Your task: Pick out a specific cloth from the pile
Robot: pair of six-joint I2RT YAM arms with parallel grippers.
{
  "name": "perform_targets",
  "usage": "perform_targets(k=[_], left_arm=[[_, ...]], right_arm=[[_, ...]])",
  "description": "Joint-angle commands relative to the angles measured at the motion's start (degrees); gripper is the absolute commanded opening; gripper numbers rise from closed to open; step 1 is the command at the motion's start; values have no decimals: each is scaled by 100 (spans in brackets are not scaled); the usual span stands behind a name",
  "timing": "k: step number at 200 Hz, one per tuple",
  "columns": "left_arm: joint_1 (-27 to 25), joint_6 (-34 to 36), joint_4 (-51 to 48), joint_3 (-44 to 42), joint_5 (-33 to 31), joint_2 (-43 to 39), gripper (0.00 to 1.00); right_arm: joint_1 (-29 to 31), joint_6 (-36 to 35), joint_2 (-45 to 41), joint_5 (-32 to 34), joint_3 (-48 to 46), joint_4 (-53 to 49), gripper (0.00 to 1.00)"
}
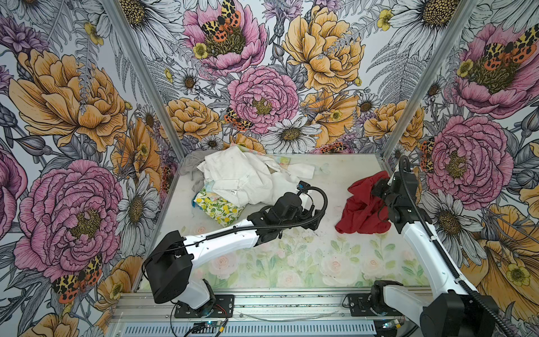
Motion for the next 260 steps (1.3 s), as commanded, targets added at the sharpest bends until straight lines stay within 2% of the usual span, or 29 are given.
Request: perform_targets(k=[1, 54, 111, 177, 209, 229, 249, 260], left_arm=[[141, -49, 195, -172, 103, -181, 98], [378, -274, 256, -436, 175, -292, 97], [543, -445, 326, -674, 123, -522, 97], [756, -540, 113, -641, 59, -725, 96], [816, -559, -76, -620, -176, -955, 96], [906, -532, -298, -533, -304, -1083, 97], [1044, -540, -554, -435, -402, -1210, 97], [1119, -520, -693, -395, -470, -1295, 97]], right_arm=[[-29, 299, -22, 57, -413, -18, 0], [-43, 466, 526, 24, -941, -316, 0], [-100, 445, 2035, -479, -451, -713, 0], [-145, 303, 3038, -675, 27, -743, 0], [-201, 214, 3349, -807, 327, -770, 0], [-233, 136, 3418, -657, 483, -760, 8], [-274, 74, 3557, -769, 647, -762, 11], [-280, 60, 3600, -837, 683, -765, 16]])
